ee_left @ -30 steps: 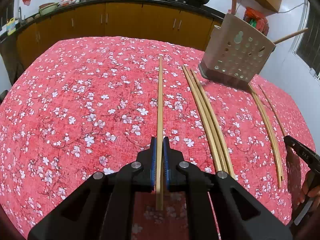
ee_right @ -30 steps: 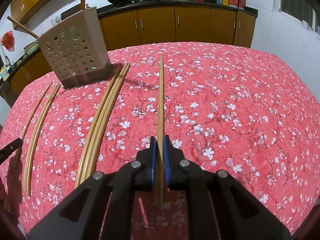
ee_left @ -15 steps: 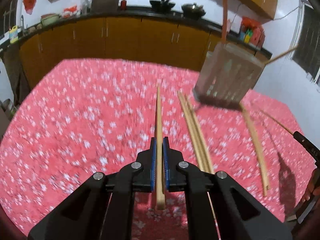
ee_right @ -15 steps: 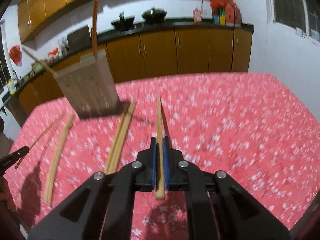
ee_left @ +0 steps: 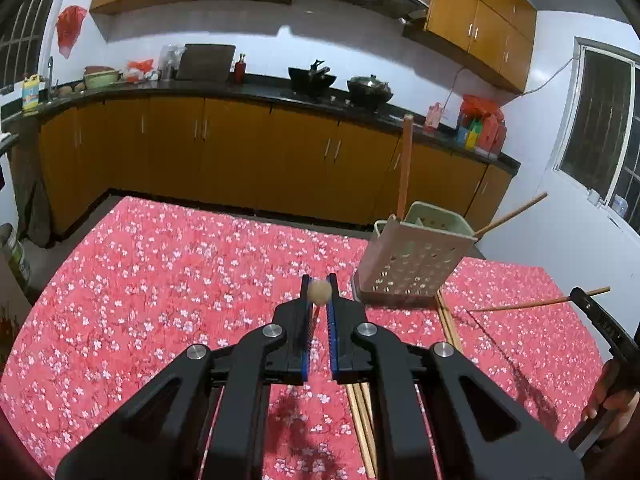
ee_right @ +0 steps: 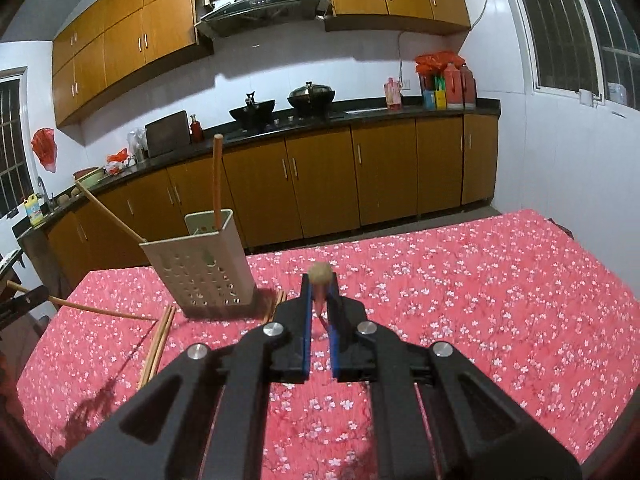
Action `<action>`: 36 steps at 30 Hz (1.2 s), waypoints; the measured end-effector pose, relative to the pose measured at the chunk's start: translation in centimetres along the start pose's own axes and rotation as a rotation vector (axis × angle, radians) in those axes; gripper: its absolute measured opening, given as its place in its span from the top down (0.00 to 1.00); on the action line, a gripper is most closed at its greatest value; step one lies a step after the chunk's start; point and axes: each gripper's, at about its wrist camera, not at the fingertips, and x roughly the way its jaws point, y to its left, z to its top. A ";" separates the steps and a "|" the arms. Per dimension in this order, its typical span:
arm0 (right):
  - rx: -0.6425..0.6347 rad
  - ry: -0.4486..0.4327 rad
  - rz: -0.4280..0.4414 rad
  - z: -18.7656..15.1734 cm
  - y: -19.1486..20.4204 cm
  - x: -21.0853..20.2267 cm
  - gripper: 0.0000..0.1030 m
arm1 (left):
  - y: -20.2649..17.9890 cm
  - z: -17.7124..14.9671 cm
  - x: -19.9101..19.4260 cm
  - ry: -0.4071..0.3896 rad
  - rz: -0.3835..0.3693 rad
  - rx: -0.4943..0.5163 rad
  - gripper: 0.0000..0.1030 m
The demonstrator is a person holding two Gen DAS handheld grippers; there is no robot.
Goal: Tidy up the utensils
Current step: 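Raise the right gripper's chopstick upright above the holder while the left gripper carries its chopstick, then drop the chopstick into the holder opening the right gripper while the left gripper releases its chopstick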
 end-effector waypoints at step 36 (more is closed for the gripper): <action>0.022 -0.023 0.261 12.3 6.4 3.1 0.92 | -10.2 11.5 1.0 -0.395 -0.045 0.040 0.93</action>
